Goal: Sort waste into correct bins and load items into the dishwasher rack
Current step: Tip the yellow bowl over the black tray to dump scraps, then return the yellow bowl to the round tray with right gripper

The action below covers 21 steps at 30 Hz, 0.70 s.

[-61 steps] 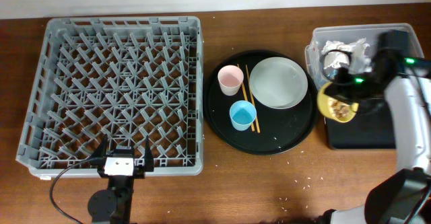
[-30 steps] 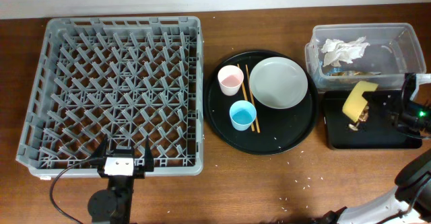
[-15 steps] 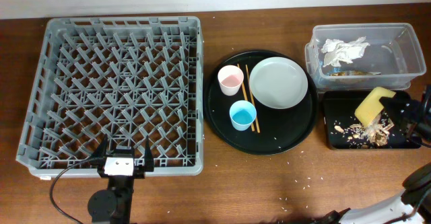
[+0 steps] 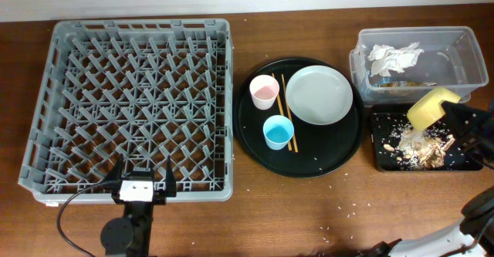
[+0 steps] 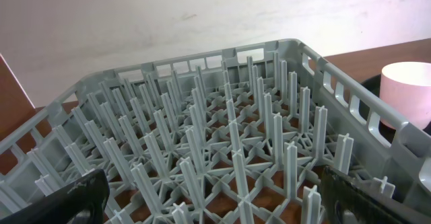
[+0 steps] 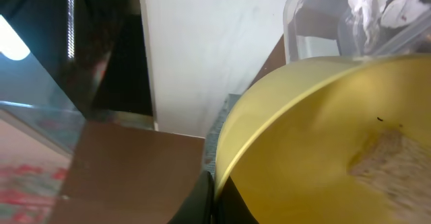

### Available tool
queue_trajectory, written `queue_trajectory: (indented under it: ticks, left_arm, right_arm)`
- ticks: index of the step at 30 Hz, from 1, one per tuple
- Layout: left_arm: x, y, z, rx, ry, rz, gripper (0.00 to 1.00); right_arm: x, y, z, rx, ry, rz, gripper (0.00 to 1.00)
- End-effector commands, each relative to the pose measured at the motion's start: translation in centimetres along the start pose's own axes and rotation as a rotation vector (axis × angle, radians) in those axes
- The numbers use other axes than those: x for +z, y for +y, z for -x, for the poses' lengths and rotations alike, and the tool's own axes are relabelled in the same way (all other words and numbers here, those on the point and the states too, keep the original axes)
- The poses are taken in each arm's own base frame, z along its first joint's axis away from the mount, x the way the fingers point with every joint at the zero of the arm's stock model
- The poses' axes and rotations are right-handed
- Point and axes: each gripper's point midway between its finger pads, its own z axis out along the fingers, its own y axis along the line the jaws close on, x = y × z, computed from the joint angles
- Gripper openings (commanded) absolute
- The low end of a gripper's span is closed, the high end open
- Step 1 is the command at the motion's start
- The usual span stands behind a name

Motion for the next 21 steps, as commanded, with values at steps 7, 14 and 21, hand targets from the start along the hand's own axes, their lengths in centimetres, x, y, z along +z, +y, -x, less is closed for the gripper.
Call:
queue_trajectory:
  ticks: [7,14,21]
  left_arm:
    - [0.0,0.2,-0.2,0.016,0.003,0.008,1.00]
    - [0.0,0.2,-0.2,0.016,0.003,0.008,1.00]
    - [0.0,0.2,-0.2,0.016,0.003,0.008,1.00]
  right_arm:
    - [-0.2,0.3,0.4,0.210,-0.024,0.038,0.04]
    - [-1.0,0.2,0.8,0.308,-0.046,0.038,0.04]
    - [1.2,1.9,-1.4,0.258,0.027,0.041,0.04]
